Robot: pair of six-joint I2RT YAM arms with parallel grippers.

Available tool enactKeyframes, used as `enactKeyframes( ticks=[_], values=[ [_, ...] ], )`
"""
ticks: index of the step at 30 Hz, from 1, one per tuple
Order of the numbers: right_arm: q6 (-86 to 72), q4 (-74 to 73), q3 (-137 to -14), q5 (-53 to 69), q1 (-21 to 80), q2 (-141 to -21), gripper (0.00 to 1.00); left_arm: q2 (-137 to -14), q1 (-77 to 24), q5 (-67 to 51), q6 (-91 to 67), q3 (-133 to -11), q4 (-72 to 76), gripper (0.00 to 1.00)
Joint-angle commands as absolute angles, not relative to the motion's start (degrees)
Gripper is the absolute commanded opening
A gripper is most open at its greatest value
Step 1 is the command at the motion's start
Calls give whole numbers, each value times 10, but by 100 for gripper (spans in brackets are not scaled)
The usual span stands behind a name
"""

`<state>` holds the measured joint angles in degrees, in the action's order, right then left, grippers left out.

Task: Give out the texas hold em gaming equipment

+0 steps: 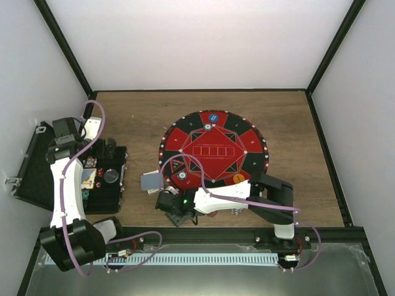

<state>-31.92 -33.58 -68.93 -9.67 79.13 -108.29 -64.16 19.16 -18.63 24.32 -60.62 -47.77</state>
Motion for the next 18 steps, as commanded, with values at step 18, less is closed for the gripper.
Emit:
enactKeyframes(
  ticks=[18],
  values=[
    [-302, -339, -725, -109, 776, -1102, 50, -629, 195, -187, 252, -601, -483, 100]
  ],
)
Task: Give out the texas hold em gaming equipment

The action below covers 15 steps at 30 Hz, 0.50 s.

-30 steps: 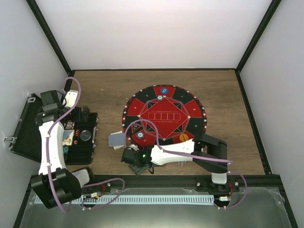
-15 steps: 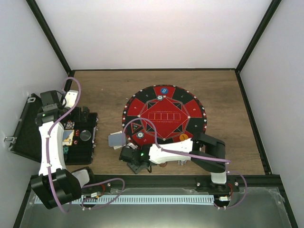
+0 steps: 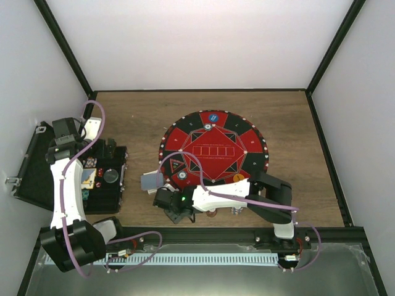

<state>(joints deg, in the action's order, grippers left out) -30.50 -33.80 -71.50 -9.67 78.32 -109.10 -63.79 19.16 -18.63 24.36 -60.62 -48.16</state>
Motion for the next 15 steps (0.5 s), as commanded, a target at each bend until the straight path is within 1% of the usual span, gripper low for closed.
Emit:
enactKeyframes(
  ticks=[1, 4, 7, 15],
  values=[
    [-302, -339, -725, -109, 776, -1103, 50, -628, 195, -187, 252, -601, -483, 100],
    [-300, -339, -725, -114, 775, -1101, 48, -628, 195, -186, 252, -601, -484, 100],
    [-298, -339, -728, -119, 775, -1102, 44, -628, 195, -185, 253, -601, -484, 100],
    [-290, -335, -732, -110, 775, -1106, 42, -628, 195, -183, 254, -605, -484, 100]
  ],
)
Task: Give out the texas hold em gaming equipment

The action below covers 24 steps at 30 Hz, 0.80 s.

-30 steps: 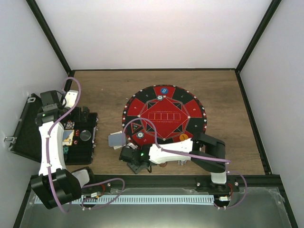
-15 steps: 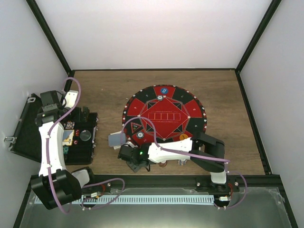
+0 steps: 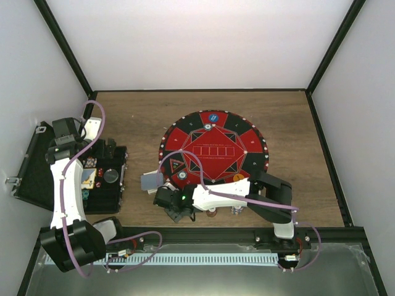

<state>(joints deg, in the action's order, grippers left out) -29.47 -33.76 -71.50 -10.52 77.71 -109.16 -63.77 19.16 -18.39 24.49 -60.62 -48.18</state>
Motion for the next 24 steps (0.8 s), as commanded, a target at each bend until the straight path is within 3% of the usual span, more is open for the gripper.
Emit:
enactKeyframes(
  ticks=[1, 13, 24],
  values=[
    [-290, -334, -730, -109, 775, -1105, 40, -628, 195, -183, 254, -606, -485, 100],
    [-294, -332, -720, -109, 741, -1043, 11, -632, 195, -182, 253, -616, -486, 100],
    [-287, -376, -670, -119, 619, -901, 8, -635, 195, -183, 250, -622, -485, 100]
  ],
)
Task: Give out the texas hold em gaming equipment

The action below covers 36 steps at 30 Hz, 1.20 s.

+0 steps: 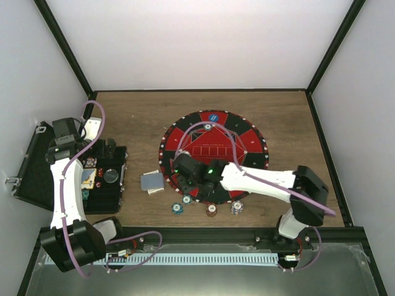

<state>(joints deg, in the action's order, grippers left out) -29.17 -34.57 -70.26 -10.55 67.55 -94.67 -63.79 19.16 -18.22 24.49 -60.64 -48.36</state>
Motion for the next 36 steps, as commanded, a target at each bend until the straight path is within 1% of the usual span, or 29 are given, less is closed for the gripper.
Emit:
enactKeyframes(
  ticks=[1, 7, 10, 13, 20, 33, 35, 36],
  values=[
    [-287, -377, -654, -117, 593, -889, 8, -636, 195, -184, 250, -622, -486, 100],
    [-287, -369, -564, -120, 435, -819, 9, -638, 195, -183, 251, -620, -484, 100],
    [-292, -334, -525, -101, 366, -791, 9, -638, 195, -187, 249, -618, -483, 100],
    [-287, -307, -507, -83, 311, -791, 9, -638, 195, -189, 250, -617, -483, 100],
    [-273, -291, -518, -106, 292, -870, 9, -636, 195, -185, 254, -616, -483, 100],
    [-279, -259, -491, -131, 276, -933, 9, -637, 195, -191, 257, -611, -482, 100],
    [-280, -258, -490, -133, 273, -937, 11, -637, 195, -191, 259, -612, -483, 100],
    [-281, -257, -489, -135, 273, -938, 15, -636, 195, -191, 260, -612, -484, 100]
  ],
)
